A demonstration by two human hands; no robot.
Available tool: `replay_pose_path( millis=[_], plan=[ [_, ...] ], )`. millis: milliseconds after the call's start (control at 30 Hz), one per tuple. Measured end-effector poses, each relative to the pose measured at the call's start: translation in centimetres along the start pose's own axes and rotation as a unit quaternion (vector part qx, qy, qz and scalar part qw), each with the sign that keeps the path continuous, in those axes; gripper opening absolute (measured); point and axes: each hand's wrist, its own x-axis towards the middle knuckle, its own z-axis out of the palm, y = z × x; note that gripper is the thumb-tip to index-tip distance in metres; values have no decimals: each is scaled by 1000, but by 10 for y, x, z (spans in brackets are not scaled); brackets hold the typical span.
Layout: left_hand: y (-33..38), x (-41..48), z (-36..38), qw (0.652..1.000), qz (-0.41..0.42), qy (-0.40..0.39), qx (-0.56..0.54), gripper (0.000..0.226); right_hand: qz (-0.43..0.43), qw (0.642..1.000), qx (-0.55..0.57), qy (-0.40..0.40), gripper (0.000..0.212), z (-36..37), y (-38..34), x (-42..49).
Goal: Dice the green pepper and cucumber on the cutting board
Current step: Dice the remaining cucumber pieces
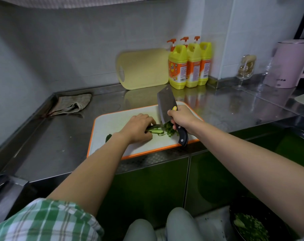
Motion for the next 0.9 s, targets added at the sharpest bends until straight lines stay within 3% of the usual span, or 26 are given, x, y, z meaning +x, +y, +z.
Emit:
replay_pose_path(
  millis=[100,233,333,467,900],
  plan=[
    [-3,-4,2,999,-1,16,-31,39,2,1000,3,4,22,1,1,2],
    [-1,-2,5,998,11,5,-59,49,1,1000,6,4,16,3,1,1],
    [1,1,5,998,6,-4,-68,39,1,1000,11,2,17,3,0,0],
    [1,3,4,999,-3,-9,-43,28,0,1000,17,-2,18,4,1,0],
    [-2,-9,9,1000,7,22,3,22,3,1000,5,-2,21,17,-4,-4]
  ],
)
